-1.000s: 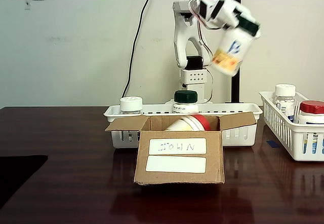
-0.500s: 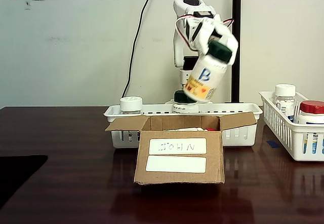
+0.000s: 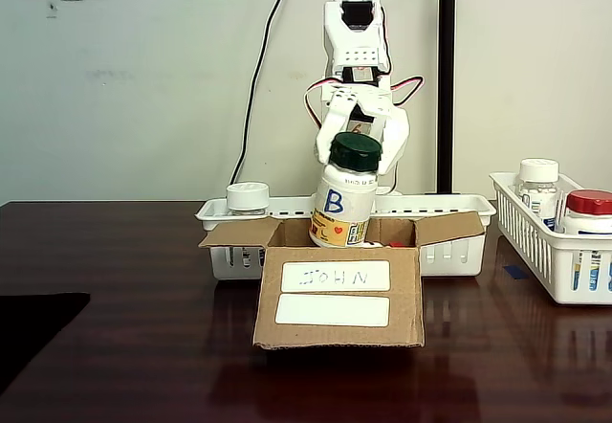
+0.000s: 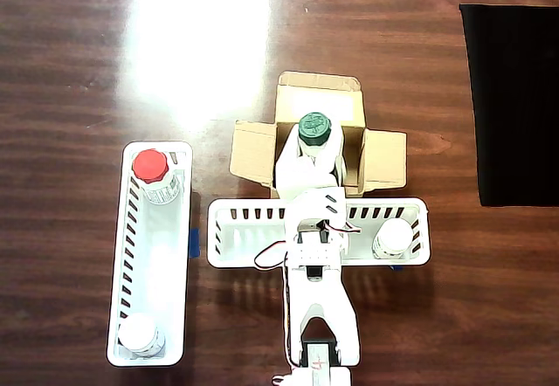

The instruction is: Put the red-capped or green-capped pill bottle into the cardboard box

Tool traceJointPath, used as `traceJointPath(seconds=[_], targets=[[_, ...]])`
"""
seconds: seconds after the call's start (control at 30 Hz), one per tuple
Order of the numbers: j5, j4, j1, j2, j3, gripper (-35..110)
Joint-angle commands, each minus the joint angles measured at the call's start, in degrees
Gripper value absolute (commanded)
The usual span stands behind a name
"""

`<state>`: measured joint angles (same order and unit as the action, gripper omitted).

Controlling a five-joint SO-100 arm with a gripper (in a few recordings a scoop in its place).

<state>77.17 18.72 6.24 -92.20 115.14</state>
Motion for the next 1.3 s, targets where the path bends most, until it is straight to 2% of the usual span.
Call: traceJointPath(seconds=[0.0, 0.1, 0.2, 0.77, 0.93, 1.07, 1.2, 1.27], targets=[[0.6, 1.1, 0.7, -3.3, -0.9, 74], [-0.7, -3.9, -0.2, -6.6, -1.5, 89], [-2.6, -9.9, -1.0, -11.3, -2.2, 95], [-10.6, -52.3, -4.8, -33.6, -17.8, 92], [-11.8, -57.7, -6.6, -37.2, -18.3, 71], [-12.1, -62.1, -7.7, -39.7, -18.7, 41], [-12.0, -67.7, -9.1, -42.5, -18.5, 4], [-11.8, -71.3, -9.8, -45.3, -17.7, -7]])
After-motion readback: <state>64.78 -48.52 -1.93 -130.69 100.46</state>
